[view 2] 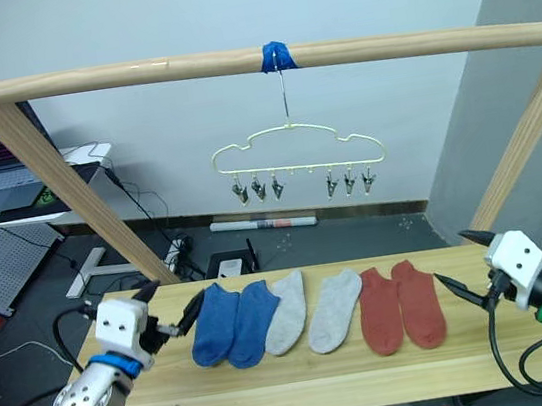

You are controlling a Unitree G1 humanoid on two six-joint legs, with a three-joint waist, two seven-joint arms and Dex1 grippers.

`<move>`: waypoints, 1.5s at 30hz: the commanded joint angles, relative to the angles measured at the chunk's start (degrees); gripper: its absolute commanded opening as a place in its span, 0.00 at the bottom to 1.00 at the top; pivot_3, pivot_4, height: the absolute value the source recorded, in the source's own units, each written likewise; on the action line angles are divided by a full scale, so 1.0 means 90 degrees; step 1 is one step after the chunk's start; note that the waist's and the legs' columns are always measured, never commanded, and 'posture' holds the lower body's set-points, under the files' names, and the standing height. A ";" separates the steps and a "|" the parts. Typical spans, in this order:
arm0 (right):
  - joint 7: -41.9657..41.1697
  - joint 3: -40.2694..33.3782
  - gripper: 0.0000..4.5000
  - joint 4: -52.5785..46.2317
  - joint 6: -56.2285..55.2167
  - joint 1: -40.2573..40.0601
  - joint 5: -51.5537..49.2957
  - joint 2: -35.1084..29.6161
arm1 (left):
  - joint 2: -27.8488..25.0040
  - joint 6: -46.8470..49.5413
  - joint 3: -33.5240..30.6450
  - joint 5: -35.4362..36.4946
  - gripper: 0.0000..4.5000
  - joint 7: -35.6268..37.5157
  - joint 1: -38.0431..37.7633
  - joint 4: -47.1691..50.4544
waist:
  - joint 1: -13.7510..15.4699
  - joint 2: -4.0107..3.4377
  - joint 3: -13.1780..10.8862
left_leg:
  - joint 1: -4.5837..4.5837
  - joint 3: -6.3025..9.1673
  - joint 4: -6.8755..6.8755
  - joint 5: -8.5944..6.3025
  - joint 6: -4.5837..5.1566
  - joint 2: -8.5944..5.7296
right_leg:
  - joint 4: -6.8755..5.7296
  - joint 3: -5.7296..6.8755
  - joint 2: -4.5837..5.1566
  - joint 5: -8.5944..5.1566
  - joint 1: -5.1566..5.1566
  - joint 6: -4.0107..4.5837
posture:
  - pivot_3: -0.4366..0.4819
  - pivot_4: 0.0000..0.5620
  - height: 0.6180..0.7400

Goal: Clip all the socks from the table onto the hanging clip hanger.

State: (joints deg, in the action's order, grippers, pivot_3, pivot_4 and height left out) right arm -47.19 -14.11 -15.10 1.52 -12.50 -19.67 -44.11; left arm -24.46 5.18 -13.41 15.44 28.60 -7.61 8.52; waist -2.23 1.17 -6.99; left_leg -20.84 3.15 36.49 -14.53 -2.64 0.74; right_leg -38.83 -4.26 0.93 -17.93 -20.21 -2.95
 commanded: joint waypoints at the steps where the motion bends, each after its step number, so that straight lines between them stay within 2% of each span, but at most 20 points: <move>1: 0.0023 0.0229 1.00 -0.0915 0.0549 0.0268 -0.0370 0.0032 | 0.0155 0.0521 -0.0086 0.0347 1.00 -0.0304 0.0285 0.0518 | -0.0050 0.0002 -0.0088 | -0.0001 0.0000 0.0000 0.0000 0.0000 0.0000 | 0.0000 0.0000 0.0000 0.0000 0.0000 0.0000 | 0.39 0.27 1.00; 7: 0.0059 0.0701 1.00 -0.1668 0.1279 0.1042 -0.0682 0.0093 | 0.0595 0.0998 0.0134 0.0477 1.00 -0.0780 0.0949 0.1003 | -0.0108 0.0040 -0.0389 | -0.0013 0.0015 0.0009 0.0000 0.0000 0.0001 | 0.0001 0.0005 0.0002 0.0004 -0.0002 -0.0007 | 0.37 0.37 1.00; 12: 0.0023 0.0908 1.00 -0.1923 0.1650 0.1332 -0.0827 0.0124 | 0.0962 0.1073 0.0266 0.0475 1.00 -0.1054 0.1595 0.0988 | -0.0105 0.0053 -0.0549 | -0.0067 0.0050 0.0032 -0.0001 -0.0001 0.0000 | 0.0006 0.0028 0.0013 0.0020 -0.0023 0.0006 | 0.36 0.42 1.00; 15: 0.0035 0.0945 1.00 -0.1986 0.1740 0.1368 -0.0821 0.0148 | 0.1084 0.1008 0.0256 0.0457 0.87 -0.1126 0.1884 0.0858 | -0.0108 0.0054 -0.0571 | -0.0144 0.0069 0.0051 -0.0001 -0.0001 -0.0006 | 0.0001 0.0038 0.0017 0.0035 -0.0090 -0.0005 | 0.35 0.43 1.00; 19: 0.0080 0.0923 1.00 -0.2132 0.1843 0.1372 -0.0824 0.0200 | 0.1093 0.1080 0.0321 0.0419 0.61 -0.1112 0.2149 0.0686 | -0.0120 0.0048 -0.0616 | -0.0177 0.0075 0.0054 -0.0001 -0.0001 -0.0011 | -0.0003 0.0035 0.0024 0.0038 -0.0123 -0.0008 | 0.32 0.43 1.00; 30: 0.0415 0.1002 1.00 -0.2609 0.2315 0.1566 -0.0950 0.0411 | 0.1172 0.0737 0.0590 0.0070 0.61 -0.1150 0.2866 -0.0269 | -0.0194 0.0062 -0.0715 | -0.0180 0.0075 0.0056 0.0000 -0.0001 -0.0011 | -0.0006 0.0041 0.0019 0.0038 -0.0127 -0.0009 | 0.29 0.44 1.00; 45: 0.0588 0.1081 1.00 -0.2769 0.2606 0.1794 -0.0983 0.0517 | 0.1449 0.0019 0.0455 0.0073 0.61 -0.1309 0.3972 -0.1663 | -0.0304 0.0065 -0.0787 | -0.0205 0.0094 0.0059 0.0000 -0.0001 -0.0014 | -0.0005 0.0063 0.0020 0.0038 -0.0138 -0.0009 | 0.27 0.46 1.00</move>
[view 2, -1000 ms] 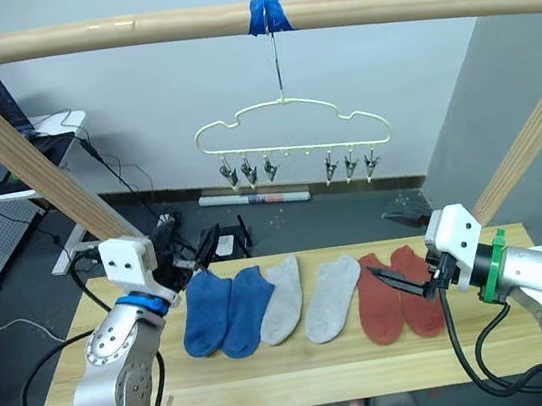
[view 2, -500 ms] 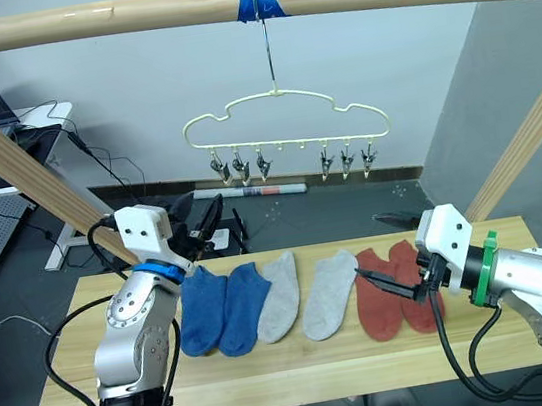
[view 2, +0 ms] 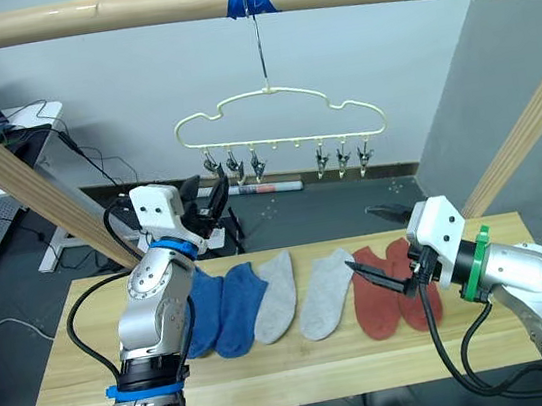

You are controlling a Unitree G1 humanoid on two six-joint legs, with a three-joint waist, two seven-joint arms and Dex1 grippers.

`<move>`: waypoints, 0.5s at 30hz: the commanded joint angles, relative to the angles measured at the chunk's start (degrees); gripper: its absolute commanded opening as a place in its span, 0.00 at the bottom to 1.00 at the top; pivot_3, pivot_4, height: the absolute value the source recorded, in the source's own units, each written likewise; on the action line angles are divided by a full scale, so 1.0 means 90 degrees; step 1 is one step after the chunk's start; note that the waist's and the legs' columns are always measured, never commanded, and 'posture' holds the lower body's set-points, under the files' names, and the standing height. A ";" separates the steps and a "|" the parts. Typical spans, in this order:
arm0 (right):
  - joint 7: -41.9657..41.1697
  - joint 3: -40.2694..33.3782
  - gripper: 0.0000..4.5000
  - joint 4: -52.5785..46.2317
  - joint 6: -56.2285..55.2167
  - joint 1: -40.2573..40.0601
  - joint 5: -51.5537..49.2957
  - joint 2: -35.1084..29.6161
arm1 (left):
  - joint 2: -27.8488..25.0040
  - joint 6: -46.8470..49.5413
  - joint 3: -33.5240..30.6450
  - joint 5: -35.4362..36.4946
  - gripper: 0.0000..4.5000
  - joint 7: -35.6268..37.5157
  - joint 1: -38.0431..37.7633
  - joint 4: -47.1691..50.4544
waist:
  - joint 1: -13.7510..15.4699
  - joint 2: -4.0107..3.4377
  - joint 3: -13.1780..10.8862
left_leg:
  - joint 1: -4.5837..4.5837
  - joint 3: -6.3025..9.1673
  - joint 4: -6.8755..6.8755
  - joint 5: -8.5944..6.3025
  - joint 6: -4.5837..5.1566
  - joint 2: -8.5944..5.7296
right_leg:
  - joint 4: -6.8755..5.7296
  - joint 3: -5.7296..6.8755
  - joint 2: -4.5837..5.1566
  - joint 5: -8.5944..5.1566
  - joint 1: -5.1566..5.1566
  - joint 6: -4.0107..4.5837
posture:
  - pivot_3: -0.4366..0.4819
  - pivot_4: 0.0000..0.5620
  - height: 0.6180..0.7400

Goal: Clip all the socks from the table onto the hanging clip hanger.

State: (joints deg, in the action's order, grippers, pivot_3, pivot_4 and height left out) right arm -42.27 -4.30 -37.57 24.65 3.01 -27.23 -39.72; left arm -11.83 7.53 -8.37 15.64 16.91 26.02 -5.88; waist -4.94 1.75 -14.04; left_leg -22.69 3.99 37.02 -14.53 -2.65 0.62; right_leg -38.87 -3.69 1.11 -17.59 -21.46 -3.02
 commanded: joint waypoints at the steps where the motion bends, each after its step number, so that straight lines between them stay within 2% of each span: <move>1: 0.0048 -0.0003 1.00 -0.0287 0.0050 0.0083 -0.0150 0.0033 | 0.0059 -0.0270 -0.0109 0.0059 0.61 -0.0014 0.0273 -0.0111 | -0.0005 0.0002 -0.0008 | -0.0001 0.0000 0.0000 0.0000 0.0000 -0.0001 | 0.0000 0.0002 0.0000 0.0000 0.0000 0.0000 | 0.27 0.46 1.00; 15: 0.0105 0.0032 1.00 -0.0326 0.0134 0.0170 -0.0219 0.0020 | 0.0210 -0.0509 -0.0180 0.0100 0.61 -0.0023 0.0485 -0.0288 | -0.0012 0.0012 -0.0037 | -0.0012 0.0014 0.0000 0.0000 -0.0001 -0.0001 | 0.0001 0.0005 0.0001 0.0000 -0.0009 0.0000 | 0.26 0.46 1.00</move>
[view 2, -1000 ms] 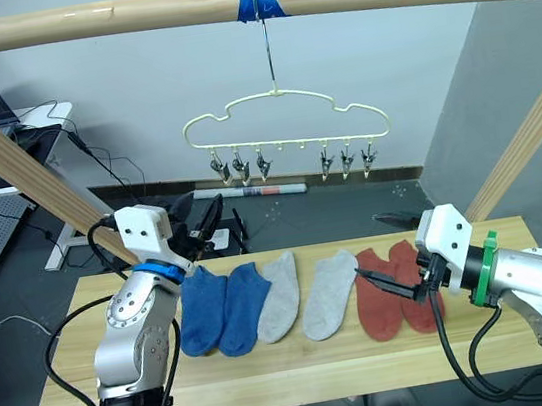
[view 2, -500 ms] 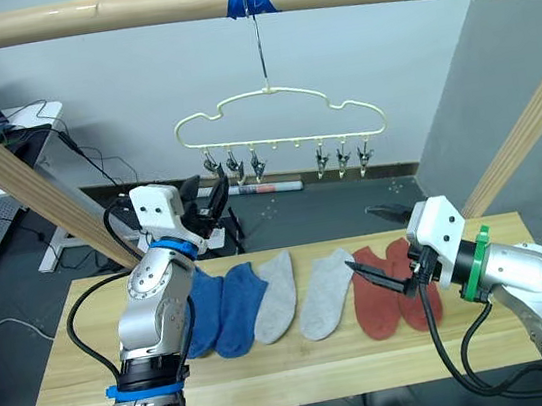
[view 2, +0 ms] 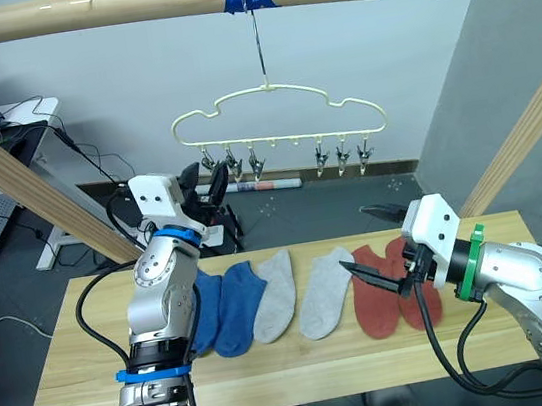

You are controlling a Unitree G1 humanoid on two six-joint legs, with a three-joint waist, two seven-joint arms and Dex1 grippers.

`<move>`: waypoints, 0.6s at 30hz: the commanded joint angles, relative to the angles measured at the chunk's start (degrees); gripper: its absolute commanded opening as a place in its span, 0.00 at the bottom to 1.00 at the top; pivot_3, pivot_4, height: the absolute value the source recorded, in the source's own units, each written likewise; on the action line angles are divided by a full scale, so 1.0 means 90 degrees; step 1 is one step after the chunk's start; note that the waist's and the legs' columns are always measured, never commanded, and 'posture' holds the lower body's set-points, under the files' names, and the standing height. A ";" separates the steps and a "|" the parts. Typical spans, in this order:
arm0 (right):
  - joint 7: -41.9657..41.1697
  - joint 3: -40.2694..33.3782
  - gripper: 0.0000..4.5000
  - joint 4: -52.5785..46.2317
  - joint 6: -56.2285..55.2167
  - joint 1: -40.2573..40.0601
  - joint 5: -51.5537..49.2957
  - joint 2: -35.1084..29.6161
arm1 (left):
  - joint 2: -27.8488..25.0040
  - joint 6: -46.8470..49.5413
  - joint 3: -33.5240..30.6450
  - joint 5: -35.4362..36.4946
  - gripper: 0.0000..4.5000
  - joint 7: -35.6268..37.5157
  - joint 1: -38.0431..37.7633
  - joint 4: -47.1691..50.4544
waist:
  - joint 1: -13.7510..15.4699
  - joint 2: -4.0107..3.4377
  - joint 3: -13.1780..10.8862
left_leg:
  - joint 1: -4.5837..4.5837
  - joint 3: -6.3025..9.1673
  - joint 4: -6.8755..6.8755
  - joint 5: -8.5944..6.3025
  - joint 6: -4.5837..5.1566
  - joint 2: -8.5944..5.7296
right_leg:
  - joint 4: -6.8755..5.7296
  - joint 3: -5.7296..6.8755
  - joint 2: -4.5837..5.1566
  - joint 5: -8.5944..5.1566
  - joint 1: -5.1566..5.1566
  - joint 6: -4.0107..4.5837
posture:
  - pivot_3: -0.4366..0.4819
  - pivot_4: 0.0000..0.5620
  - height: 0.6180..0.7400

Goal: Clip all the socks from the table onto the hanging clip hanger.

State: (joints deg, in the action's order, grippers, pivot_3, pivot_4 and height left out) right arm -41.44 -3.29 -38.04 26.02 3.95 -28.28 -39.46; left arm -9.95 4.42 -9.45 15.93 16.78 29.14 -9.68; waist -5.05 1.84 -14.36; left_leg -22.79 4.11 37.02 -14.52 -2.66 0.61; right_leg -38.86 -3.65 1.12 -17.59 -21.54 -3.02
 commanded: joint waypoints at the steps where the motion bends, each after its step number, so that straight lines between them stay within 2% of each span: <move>1: 0.0015 -0.0078 1.00 -0.0274 -0.0014 0.0066 -0.0105 -0.0009 | 0.0004 -0.0166 -0.0056 0.0066 0.61 0.0002 0.0148 0.0126 | 0.0000 0.0002 -0.0004 | 0.0000 0.0000 0.0000 0.0000 0.0000 0.0000 | 0.0000 0.0000 0.0000 0.0000 0.0000 0.0000 | 0.26 0.46 1.00; 7: 0.0019 -0.0068 1.00 -0.0268 0.0000 0.0070 -0.0109 -0.0009 | -0.0003 -0.0227 -0.0012 0.0019 0.61 0.0059 0.0228 0.0042 | 0.0000 0.0003 -0.0010 | 0.0000 0.0001 0.0000 0.0000 0.0000 0.0000 | 0.0000 0.0001 0.0000 0.0000 0.0000 0.0000 | 0.26 0.46 1.00; 10: 0.0022 -0.0071 1.00 -0.0276 0.0004 0.0051 -0.0110 -0.0011 | -0.0014 -0.0281 0.0019 -0.0022 0.49 0.0071 0.0251 -0.0006 | 0.0000 0.0004 -0.0012 | 0.0000 0.0002 -0.0001 0.0000 0.0000 0.0000 | 0.0001 0.0001 0.0000 0.0000 0.0000 0.0000 | 0.26 0.46 1.00; 15: 0.0037 -0.0080 1.00 -0.0291 0.0021 0.0029 -0.0118 -0.0009 | -0.0028 -0.0323 0.0045 -0.0063 0.17 0.0101 0.0264 -0.0054 | -0.0001 0.0004 -0.0012 | 0.0000 0.0002 0.0000 0.0000 0.0000 0.0000 | 0.0001 0.0001 0.0000 0.0000 0.0000 0.0000 | 0.26 0.46 1.00; 18: 0.0047 -0.0079 1.00 -0.0306 0.0028 0.0003 -0.0112 -0.0004 | -0.0041 -0.0325 0.0053 -0.0085 0.05 0.0112 0.0240 -0.0021 | -0.0002 0.0004 -0.0012 | 0.0000 0.0002 -0.0001 0.0000 0.0000 0.0000 | 0.0000 0.0001 0.0000 0.0000 0.0000 0.0000 | 0.25 0.46 1.00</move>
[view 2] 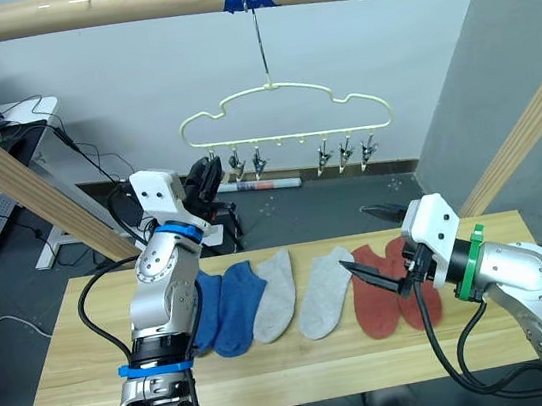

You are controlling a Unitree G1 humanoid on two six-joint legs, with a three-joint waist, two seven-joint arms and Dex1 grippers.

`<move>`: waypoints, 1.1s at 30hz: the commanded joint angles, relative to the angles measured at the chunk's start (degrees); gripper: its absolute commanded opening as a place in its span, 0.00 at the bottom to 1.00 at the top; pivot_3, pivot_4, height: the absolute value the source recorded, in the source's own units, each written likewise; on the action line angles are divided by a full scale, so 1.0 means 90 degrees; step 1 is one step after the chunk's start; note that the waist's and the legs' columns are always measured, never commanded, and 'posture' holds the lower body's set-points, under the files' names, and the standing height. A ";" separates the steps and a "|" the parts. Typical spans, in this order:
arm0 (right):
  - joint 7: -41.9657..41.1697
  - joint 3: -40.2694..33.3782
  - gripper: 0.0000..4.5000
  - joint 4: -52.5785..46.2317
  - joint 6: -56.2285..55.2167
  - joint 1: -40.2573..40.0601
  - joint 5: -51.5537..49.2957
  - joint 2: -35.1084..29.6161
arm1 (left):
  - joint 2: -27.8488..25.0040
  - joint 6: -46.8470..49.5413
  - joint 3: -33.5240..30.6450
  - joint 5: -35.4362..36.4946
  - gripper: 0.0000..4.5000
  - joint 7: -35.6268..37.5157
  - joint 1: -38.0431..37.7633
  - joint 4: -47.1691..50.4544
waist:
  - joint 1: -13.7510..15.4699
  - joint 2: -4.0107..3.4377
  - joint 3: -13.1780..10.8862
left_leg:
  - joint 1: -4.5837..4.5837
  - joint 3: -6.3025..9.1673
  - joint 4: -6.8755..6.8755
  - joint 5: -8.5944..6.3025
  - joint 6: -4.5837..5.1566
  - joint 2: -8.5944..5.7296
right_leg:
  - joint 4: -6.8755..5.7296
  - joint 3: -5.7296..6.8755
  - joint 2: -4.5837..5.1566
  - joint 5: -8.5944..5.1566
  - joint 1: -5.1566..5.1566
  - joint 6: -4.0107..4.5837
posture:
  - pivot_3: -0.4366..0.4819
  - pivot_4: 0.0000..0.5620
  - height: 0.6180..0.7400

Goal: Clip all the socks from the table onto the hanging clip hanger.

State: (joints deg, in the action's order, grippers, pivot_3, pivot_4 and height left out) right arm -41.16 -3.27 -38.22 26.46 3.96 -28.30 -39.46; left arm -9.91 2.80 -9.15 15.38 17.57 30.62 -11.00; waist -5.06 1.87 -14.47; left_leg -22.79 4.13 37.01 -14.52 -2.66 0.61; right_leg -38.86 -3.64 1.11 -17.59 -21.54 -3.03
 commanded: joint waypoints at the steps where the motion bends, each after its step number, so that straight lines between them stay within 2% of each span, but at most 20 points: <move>1: 0.0016 -0.0077 1.00 -0.0274 -0.0018 -0.0014 -0.0098 -0.0002 | -0.0055 -0.0137 0.0026 -0.0036 0.03 0.0030 0.0063 0.0158 | -0.0001 0.0000 0.0000 | 0.0000 0.0000 0.0000 0.0000 0.0000 0.0000 | 0.0000 0.0000 0.0000 0.0000 0.0000 0.0000 | 0.25 0.46 1.00; 5: 0.0143 0.0004 1.00 -0.0172 0.0028 -0.0211 0.0079 0.0043 | -0.0123 -0.0065 0.0043 -0.0051 0.00 0.0052 -0.0026 0.0342 | 0.0000 0.0000 0.0000 | 0.0000 0.0001 0.0000 0.0000 0.0000 0.0000 | 0.0000 0.0001 0.0000 0.0000 0.0000 0.0000 | 0.26 0.46 1.00; 7: 0.0574 0.0209 1.00 0.0201 0.0075 -0.0406 0.0625 0.0141 | -0.0198 -0.0024 0.0065 -0.0082 0.00 0.0091 -0.0090 0.0496 | 0.0000 0.0000 0.0000 | 0.0000 0.0001 -0.0001 0.0000 0.0000 0.0000 | 0.0000 0.0000 0.0000 0.0000 -0.0001 0.0000 | 0.27 0.45 1.00; 16: 0.2533 0.0914 1.00 0.2358 0.0059 -0.0367 0.2402 0.1430 | -0.0378 0.0407 0.0241 -0.0028 0.00 0.0170 -0.0346 0.1192 | -0.0001 -0.0001 -0.0009 | -0.0002 0.0001 -0.0004 0.0001 -0.0003 0.0002 | -0.0006 -0.0009 0.0003 0.0000 -0.0014 0.0000 | 0.28 0.47 1.00; 21: 0.3511 0.0606 1.00 0.3958 -0.0213 0.0274 0.2799 0.2298 | -0.0420 0.0592 0.0291 -0.0005 0.00 0.0212 -0.0351 0.1353 | -0.0008 -0.0010 -0.0017 | -0.0007 -0.0005 -0.0003 0.0003 -0.0005 0.0002 | -0.0013 -0.0015 0.0002 0.0000 -0.0025 0.0001 | 0.29 0.47 1.00; 26: 0.3918 0.0220 1.00 0.5173 -0.0525 0.0855 0.2771 0.2766 | -0.0422 0.0696 0.0294 0.0008 0.00 0.0232 -0.0357 0.1429 | -0.0008 -0.0015 -0.0022 | -0.0011 -0.0005 -0.0005 0.0003 -0.0005 0.0002 | -0.0011 -0.0015 0.0003 0.0001 -0.0028 0.0001 | 0.30 0.47 1.00; 30: 0.4184 -0.0034 1.00 0.5751 -0.0067 0.1100 0.2702 0.3012 | -0.0432 0.0750 0.0297 0.0010 0.00 0.0255 -0.0391 0.1498 | -0.0009 -0.0018 -0.0024 | -0.0013 -0.0004 -0.0006 0.0003 -0.0005 0.0003 | -0.0010 -0.0014 0.0003 0.0001 -0.0029 0.0001 | 0.30 0.47 1.00; 33: 0.4167 -0.0076 1.00 0.5793 0.0215 0.1109 0.2669 0.3097 | -0.0448 0.0767 0.0283 0.0019 0.00 0.0262 -0.0395 0.1518 | -0.0009 -0.0019 -0.0025 | -0.0013 -0.0005 -0.0004 0.0003 -0.0005 0.0003 | -0.0011 -0.0016 0.0003 0.0001 -0.0029 0.0001 | 0.30 0.46 1.00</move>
State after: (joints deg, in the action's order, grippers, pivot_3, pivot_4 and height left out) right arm -3.95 -3.30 13.49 26.59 14.80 -4.06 -11.49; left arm -13.59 10.11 -6.55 15.11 19.49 26.99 -0.12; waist -5.14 1.70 -14.69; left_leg -22.90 4.08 36.98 -14.50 -2.70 0.63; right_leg -38.97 -3.79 1.14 -17.58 -21.80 -3.01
